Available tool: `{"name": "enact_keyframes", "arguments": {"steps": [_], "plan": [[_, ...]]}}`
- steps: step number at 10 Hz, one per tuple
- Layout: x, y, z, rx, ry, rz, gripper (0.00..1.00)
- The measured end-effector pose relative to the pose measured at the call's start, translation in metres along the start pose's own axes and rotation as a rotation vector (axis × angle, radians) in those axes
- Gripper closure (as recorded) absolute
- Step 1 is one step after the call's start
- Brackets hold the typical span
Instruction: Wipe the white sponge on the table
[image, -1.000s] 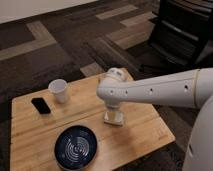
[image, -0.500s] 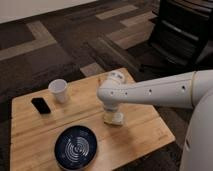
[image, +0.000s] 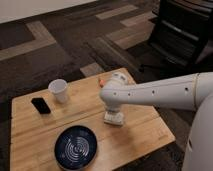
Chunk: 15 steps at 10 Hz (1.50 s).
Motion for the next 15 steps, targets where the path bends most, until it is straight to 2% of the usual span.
{"name": "enact_keyframes", "arguments": {"steps": [3,4,5,7,8,9,11,12,15], "plan": [[0.002,0.000,0.005,-0.008,0.026,-0.037,1.00],[-0.001,0.007,0.008,-0.023,0.030,-0.053,1.00],[-0.008,0.017,0.013,-0.054,0.020,-0.071,1.00],[-0.028,0.024,0.019,-0.082,-0.012,-0.120,1.00],[-0.036,0.022,0.019,-0.081,-0.025,-0.140,1.00],[-0.047,0.014,0.017,-0.063,-0.041,-0.172,1.00],[-0.061,-0.012,0.010,-0.005,-0.047,-0.207,1.00],[-0.059,-0.024,0.013,0.013,-0.041,-0.203,1.00],[-0.051,-0.034,0.023,0.012,-0.029,-0.179,1.00]]}}
